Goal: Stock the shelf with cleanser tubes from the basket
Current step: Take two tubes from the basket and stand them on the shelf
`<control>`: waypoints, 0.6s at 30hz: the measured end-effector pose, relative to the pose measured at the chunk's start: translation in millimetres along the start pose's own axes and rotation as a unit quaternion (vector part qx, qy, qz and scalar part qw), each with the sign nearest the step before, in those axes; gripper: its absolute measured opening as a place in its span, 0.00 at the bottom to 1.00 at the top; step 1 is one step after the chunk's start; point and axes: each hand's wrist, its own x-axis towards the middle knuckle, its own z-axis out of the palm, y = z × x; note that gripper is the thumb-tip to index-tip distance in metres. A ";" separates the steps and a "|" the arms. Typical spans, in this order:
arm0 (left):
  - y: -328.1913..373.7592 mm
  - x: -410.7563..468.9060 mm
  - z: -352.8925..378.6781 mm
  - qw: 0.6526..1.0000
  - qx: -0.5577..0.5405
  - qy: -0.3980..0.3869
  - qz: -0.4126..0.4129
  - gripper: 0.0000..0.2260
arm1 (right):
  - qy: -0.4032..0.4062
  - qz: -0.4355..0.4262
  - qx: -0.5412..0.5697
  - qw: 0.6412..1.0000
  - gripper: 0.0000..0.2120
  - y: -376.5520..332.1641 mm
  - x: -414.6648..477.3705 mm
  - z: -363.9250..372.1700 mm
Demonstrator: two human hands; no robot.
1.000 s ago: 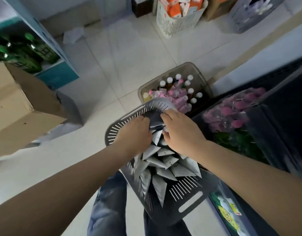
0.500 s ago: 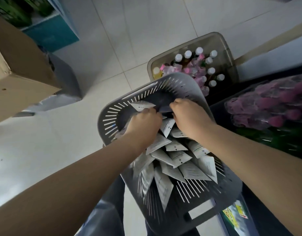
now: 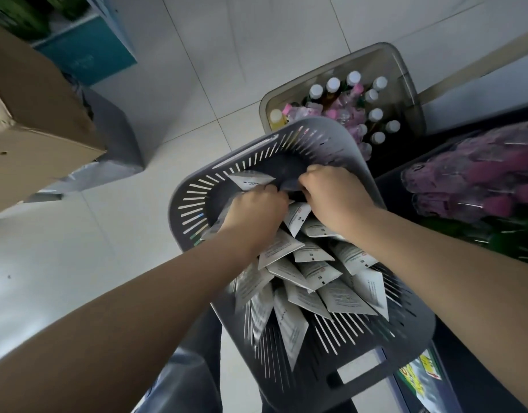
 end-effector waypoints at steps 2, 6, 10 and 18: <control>-0.1 -3.5 -4.4 1.000 -0.008 0.002 0.001 0.14 | 0.008 0.004 0.004 1.000 0.05 0.2 -4.7 -5.1; 1.7 -14.9 -20.3 1.000 -0.013 0.010 0.006 0.15 | 0.032 0.014 0.026 0.999 0.05 -0.1 -18.9 -24.6; 4.0 -31.0 -44.9 0.999 0.002 0.033 0.027 0.15 | 0.051 0.025 0.027 0.998 0.05 -4.1 -38.2 -49.6; 17.0 -70.2 -120.8 0.991 0.067 0.075 0.093 0.15 | 0.111 0.086 0.043 0.989 0.06 -12.5 -94.5 -123.1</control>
